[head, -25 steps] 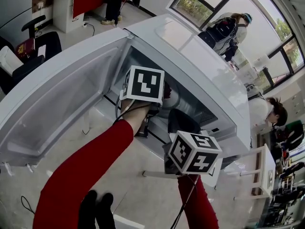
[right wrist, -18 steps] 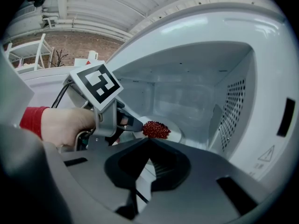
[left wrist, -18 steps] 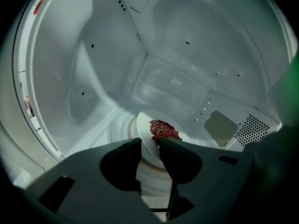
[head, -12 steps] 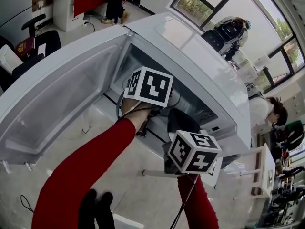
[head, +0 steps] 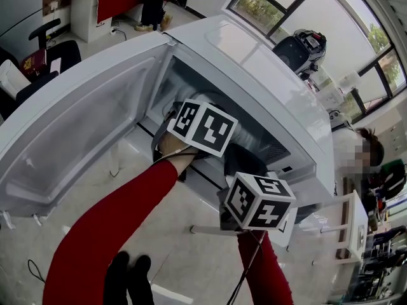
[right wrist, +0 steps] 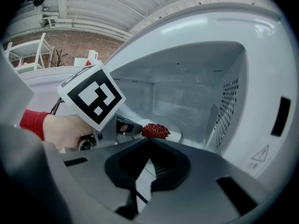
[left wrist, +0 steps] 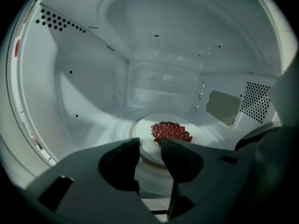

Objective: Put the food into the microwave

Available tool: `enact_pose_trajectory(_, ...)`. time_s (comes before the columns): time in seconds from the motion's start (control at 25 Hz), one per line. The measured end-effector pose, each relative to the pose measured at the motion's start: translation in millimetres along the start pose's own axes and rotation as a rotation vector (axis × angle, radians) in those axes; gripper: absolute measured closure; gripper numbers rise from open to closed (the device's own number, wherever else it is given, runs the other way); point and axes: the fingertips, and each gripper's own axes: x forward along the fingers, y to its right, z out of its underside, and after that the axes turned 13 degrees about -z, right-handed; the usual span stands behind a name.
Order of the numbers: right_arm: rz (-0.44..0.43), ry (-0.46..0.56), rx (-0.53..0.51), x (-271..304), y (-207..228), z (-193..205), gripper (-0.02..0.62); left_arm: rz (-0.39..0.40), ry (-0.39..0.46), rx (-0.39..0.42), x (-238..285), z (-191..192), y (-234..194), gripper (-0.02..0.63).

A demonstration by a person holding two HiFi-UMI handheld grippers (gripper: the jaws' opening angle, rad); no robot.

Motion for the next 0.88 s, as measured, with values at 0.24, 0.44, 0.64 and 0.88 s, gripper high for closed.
enact_pose_trajectory(0.24, 0.002, -0.001, 0.005, 0, 0, 4, 0.581, 0.037, -0.018, -0.034, 0, 1, -1, 0.457)
enact_pose_trajectory(0.44, 0.000, 0.008, 0.007, -1, -2, 0, 0.581, 0.053, 0.021, -0.074, -9, -12, -13, 0.459)
enact_pose_trajectory(0.64, -0.014, 0.029, 0.012, 1, -6, -8, 0.582, 0.058, 0.074, -0.093, -27, -18, -27, 0.521)
enact_pose_trajectory(0.88, -0.041, 0.030, 0.013, -3, -17, -18, 0.581, 0.133, 0.112, -0.149, -48, -10, -28, 0.596)
